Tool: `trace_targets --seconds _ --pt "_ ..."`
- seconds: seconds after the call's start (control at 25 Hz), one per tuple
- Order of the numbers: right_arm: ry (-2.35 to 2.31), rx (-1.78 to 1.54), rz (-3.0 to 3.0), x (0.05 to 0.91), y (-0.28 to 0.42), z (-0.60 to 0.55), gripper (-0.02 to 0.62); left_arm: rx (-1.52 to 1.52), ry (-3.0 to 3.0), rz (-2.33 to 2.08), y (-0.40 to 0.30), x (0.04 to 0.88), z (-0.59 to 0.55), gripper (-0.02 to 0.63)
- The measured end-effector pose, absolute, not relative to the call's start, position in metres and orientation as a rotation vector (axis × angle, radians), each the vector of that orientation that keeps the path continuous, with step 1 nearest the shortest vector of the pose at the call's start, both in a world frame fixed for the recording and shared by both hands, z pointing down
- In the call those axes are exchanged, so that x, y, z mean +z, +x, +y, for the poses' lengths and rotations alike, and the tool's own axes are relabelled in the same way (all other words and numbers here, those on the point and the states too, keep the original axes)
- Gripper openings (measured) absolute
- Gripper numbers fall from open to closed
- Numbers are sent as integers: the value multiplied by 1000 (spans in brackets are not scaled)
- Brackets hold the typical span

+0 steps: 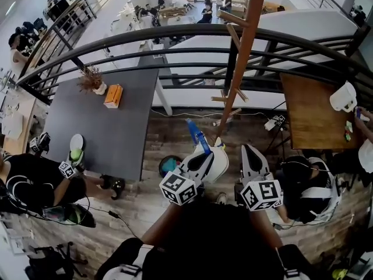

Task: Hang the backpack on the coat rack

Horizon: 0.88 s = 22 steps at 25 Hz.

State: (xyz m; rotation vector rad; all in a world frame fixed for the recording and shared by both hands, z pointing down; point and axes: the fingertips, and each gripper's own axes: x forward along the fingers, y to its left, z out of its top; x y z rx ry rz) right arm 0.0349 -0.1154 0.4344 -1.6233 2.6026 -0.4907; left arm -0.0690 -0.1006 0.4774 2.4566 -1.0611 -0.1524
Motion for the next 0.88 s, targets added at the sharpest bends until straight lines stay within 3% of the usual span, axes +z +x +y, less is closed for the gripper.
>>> trace_targets --seconds 0.88 --pt "-1656 -474 2576 435 31 -142 12 -98 2472 -977 -77 486 -133 20"
